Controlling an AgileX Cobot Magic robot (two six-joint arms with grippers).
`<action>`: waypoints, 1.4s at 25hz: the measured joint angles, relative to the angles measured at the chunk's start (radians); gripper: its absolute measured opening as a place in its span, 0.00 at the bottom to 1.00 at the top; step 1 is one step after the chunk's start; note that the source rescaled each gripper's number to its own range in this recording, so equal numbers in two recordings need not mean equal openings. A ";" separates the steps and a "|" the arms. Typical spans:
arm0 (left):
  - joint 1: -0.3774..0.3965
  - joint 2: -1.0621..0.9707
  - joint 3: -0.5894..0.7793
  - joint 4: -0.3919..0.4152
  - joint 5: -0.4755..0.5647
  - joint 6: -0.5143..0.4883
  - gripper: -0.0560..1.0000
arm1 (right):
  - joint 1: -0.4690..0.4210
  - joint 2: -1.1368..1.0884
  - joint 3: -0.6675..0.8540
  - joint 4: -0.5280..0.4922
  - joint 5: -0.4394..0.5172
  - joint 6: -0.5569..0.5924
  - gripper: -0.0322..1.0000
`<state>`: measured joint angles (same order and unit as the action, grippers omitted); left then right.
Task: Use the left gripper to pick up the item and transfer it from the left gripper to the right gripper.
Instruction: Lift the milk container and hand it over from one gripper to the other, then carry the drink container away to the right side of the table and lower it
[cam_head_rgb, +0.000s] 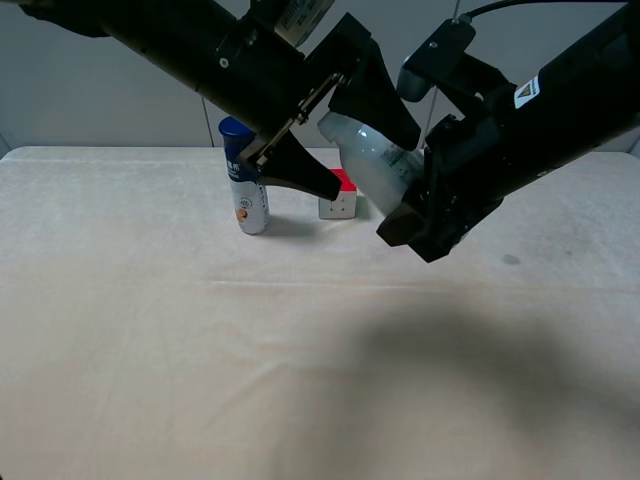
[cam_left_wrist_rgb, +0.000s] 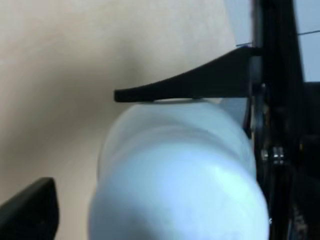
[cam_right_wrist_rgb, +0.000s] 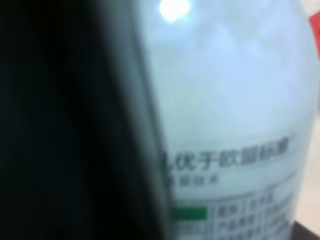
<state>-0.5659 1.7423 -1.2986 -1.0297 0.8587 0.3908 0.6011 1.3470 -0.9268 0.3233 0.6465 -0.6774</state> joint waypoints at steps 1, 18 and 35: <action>0.000 0.000 0.000 0.003 0.001 0.002 0.92 | 0.000 0.000 0.000 0.000 -0.002 0.000 0.03; -0.003 -0.150 0.000 0.214 0.080 -0.096 1.00 | 0.000 0.003 0.000 -0.001 0.004 0.003 0.03; -0.003 -0.742 0.000 0.912 0.168 -0.565 1.00 | 0.000 0.003 0.000 0.002 0.020 0.015 0.03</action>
<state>-0.5693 1.0002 -1.2986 -0.1181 1.0271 -0.1740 0.6011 1.3502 -0.9268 0.3251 0.6669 -0.6623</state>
